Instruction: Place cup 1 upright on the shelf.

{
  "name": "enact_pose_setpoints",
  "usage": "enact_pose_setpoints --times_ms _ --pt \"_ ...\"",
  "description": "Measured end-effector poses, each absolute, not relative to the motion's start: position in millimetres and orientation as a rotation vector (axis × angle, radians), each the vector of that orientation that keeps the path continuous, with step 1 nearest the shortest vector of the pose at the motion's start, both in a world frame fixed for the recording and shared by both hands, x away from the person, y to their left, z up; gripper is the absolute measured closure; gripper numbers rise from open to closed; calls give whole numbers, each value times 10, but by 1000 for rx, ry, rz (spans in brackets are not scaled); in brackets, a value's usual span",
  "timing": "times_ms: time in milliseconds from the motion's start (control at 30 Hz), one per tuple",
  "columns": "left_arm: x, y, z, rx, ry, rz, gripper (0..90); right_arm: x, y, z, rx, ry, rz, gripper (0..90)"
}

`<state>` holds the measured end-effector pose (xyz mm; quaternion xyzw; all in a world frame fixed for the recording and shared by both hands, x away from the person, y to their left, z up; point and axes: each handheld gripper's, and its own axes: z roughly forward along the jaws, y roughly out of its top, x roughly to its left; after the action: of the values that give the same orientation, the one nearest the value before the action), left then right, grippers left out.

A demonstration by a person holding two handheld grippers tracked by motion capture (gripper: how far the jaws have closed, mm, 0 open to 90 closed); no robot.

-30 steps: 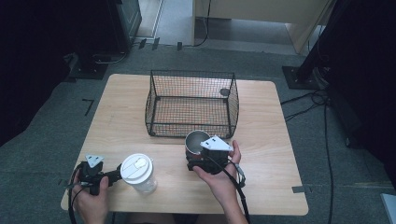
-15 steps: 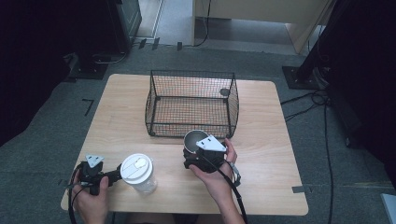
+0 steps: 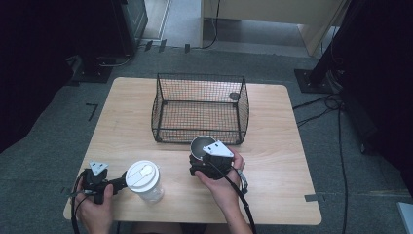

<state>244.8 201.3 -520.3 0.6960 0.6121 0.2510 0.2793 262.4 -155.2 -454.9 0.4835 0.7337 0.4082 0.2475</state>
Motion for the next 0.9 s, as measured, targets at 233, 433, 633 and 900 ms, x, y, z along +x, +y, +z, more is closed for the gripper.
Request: enact_pose_setpoints --times_ms 233,433,633,900 --pt "2448 2013 -5202 1867 1642 673 21 2615 -1542 -4551 1312 1987 1120 71" --pt "2448 2014 -5202 1869 1641 674 21 2606 -1540 -4545 1304 1986 1113 72" --pt "2448 2014 -5202 1869 1641 674 21 2588 -1554 -4538 1301 1970 1120 72" --pt "2448 2014 -5202 1869 1641 674 21 2563 -1591 -4472 1294 1939 1152 73"
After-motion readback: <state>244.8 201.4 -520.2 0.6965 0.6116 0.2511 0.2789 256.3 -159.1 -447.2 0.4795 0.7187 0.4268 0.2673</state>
